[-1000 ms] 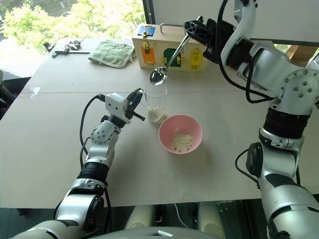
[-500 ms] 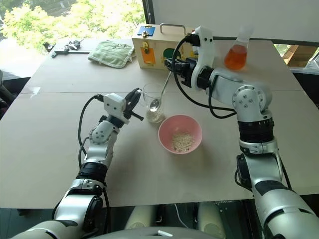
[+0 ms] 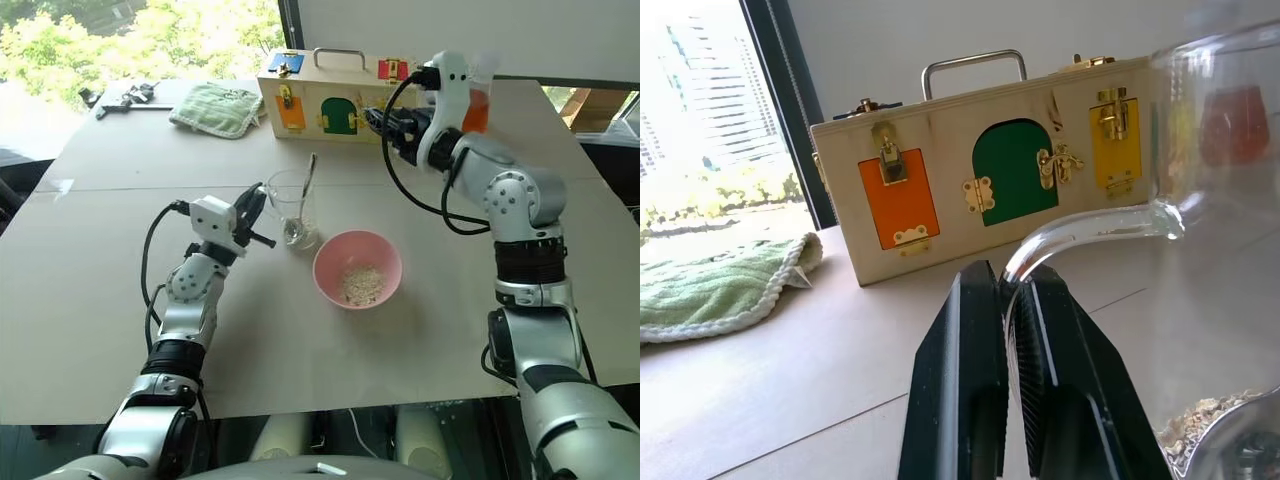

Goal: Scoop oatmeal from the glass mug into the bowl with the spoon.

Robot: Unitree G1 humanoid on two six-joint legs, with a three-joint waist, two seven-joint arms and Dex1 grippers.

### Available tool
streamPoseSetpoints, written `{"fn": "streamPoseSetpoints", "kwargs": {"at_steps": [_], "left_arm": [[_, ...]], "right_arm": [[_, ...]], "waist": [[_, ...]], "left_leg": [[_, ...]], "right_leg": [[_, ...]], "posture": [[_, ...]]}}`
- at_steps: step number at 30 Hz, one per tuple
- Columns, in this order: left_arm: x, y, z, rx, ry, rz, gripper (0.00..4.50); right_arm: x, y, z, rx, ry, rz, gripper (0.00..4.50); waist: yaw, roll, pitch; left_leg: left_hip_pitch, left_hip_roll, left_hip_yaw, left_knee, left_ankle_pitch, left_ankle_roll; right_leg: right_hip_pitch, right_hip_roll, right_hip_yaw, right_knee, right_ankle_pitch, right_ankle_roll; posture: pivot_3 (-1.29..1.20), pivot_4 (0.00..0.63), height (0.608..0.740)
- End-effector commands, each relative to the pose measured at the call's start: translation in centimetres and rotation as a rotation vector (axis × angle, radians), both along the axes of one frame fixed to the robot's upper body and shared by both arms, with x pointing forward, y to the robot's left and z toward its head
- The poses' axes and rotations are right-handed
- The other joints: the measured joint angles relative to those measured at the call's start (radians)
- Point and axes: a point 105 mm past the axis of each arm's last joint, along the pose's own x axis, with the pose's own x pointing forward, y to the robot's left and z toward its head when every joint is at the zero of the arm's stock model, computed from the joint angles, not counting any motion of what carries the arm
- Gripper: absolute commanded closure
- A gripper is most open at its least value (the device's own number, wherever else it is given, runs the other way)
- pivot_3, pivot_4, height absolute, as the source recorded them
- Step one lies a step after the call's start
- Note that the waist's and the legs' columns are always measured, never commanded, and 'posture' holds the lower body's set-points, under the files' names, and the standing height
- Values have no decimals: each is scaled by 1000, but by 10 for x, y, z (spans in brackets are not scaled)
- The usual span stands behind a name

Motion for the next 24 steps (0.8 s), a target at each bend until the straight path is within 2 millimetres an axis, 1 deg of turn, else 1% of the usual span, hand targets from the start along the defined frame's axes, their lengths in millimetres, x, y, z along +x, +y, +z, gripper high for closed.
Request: {"fn": "streamPoseSetpoints", "kwargs": {"at_steps": [1,2,3,4,5,7,8,12,14,15,17,20,21,24], "left_arm": [[-7,4,-23,24,66,-7,3096],[-8,6,-25,30,71,1,2525],[-9,11,-28,48,74,28,2327],[-10,15,-29,61,75,49,1672],[-11,17,-29,69,75,60,1264],[-14,23,-32,64,96,74,269],[-15,26,-32,60,101,79,55],[-22,29,-27,53,90,84,55],[-32,28,-23,51,83,68,55],[-38,29,-22,49,84,65,55],[-48,33,-26,31,110,75,55],[-66,36,-41,9,182,76,55],[-71,36,-44,3,202,71,55],[-96,37,-66,-1,321,48,55]], "right_arm": [[-1,-9,14,19,-69,-21,1692],[-1,-10,14,16,-71,-23,1692],[0,-11,15,20,-75,-27,1692],[1,-12,16,23,-78,-29,1692],[1,-13,17,25,-81,-30,1692],[-1,-16,17,21,-92,-26,1692],[-4,-16,15,8,-99,-2,1692],[-21,-12,5,12,-92,98,1692],[-36,-13,-10,-16,-92,166,1692],[-44,-15,-20,-38,-85,194,1692],[-54,-23,-43,-95,-41,218,1692],[-63,-37,-88,-290,8,199,1692],[-66,-41,-99,-313,18,200,1692],[-73,-69,-137,-272,64,117,1692]], "waist": [[-4,0,0],[-4,0,0],[-4,1,0],[-4,1,0],[-5,2,-1],[-5,3,-1],[-5,4,-2],[-4,5,-2],[-4,5,-2],[-3,5,-2],[0,5,-2],[0,5,-2],[0,5,-2],[-1,5,-2]], "left_leg": [[0,0,0,0,0,0],[0,0,0,0,0,0],[0,0,0,0,0,0],[1,0,0,-1,0,0],[1,0,0,-1,-1,2],[1,0,-1,-1,-1,2],[1,1,-1,-1,-1,2],[1,1,-1,-1,-2,3],[1,1,-2,-1,-2,3],[1,1,-3,-2,-2,3],[1,1,-3,-2,-2,3],[1,1,-3,-2,-3,4],[1,1,-3,-2,-3,5],[3,1,-3,-2,-3,5]], "right_leg": [[0,0,0,0,0,0],[0,0,1,0,0,0],[0,0,1,0,0,0],[0,0,1,0,0,0],[0,0,1,0,0,0],[0,0,1,0,0,0],[0,0,1,0,0,0],[0,0,1,0,0,0],[0,0,2,0,0,0],[0,0,2,-1,0,0],[0,-1,2,-2,0,0],[0,-2,2,-2,0,0],[0,-2,2,-2,0,0],[0,-1,3,-1,0,0]], "posture": [[0,150,740],[0,150,740],[0,150,740],[0,150,740],[0,150,740],[0,150,740],[0,150,740],[0,150,740],[0,150,740],[0,150,740],[0,150,740],[0,150,740],[0,150,740],[0,150,740]]}}
